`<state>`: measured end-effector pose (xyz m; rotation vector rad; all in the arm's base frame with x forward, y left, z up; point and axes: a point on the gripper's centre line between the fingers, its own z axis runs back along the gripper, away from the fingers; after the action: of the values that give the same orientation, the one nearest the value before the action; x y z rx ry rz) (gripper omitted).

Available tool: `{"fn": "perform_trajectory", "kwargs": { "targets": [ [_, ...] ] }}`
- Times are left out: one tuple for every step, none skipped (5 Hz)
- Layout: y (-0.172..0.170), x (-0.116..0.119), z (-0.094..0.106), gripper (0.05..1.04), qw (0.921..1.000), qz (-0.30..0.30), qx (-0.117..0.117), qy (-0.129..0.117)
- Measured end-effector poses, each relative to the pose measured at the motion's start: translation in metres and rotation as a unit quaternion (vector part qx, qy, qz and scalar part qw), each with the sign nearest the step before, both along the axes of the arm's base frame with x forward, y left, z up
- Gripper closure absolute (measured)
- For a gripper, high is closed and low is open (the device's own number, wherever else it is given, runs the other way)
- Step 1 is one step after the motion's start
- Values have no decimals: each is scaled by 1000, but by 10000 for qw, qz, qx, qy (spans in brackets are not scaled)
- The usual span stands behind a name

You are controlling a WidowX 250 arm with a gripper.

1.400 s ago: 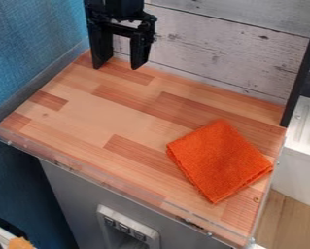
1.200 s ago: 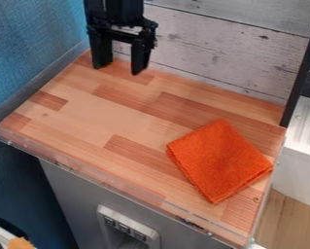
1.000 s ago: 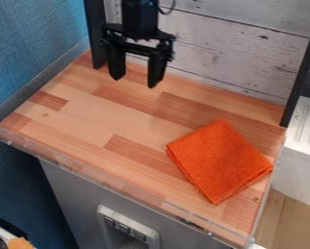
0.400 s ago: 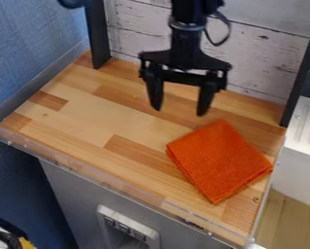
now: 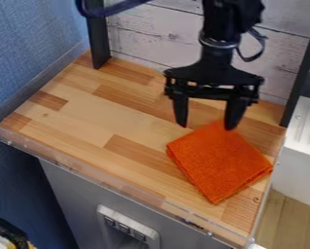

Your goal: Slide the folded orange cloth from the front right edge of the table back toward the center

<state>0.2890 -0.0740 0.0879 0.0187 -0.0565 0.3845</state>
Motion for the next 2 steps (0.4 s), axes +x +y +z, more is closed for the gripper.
{"fn": "perform_trajectory", "kwargs": {
  "targets": [
    [-11,5,-5,87,9999,129,-13,40],
    [-21,6,-12,131,9997,215,-35,138]
  ]
}}
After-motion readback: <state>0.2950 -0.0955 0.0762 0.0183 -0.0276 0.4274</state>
